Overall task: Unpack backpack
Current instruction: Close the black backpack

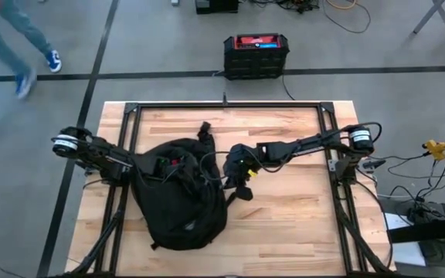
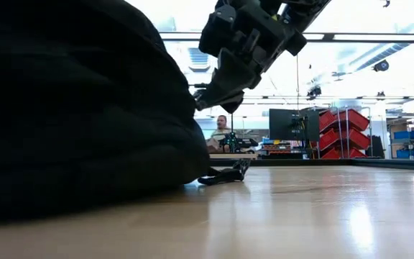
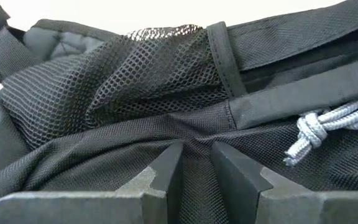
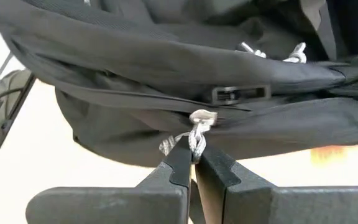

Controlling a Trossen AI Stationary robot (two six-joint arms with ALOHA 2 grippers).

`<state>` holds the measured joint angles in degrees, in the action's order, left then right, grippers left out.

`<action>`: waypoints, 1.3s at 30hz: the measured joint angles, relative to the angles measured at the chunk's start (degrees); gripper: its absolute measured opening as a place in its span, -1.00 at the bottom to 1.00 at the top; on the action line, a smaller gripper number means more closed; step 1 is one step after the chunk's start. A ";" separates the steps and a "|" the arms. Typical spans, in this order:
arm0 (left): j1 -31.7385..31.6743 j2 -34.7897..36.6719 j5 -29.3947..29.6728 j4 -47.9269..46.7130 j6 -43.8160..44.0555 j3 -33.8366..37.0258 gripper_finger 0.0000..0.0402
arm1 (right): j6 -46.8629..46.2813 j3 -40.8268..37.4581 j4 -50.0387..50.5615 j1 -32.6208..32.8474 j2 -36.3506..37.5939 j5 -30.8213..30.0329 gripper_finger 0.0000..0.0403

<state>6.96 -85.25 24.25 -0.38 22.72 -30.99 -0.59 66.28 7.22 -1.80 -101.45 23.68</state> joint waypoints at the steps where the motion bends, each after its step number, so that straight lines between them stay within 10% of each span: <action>1: 0.27 -0.02 0.00 0.91 -1.26 0.13 -0.61 | 0.25 0.02 -0.39 0.02 -0.27 0.31 -1.00; 28: 1.86 0.02 -1.21 2.92 -4.15 0.12 -0.61 | -1.62 0.04 -8.37 2.56 -6.27 1.17 -0.44; 39: 4.30 0.06 -1.36 3.38 -4.83 -0.64 -0.61 | -2.48 0.04 -7.88 3.32 -6.03 -0.47 -0.97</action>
<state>11.26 -85.19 22.90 3.01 17.89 -31.63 -3.07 66.32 -0.66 1.52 -107.48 23.21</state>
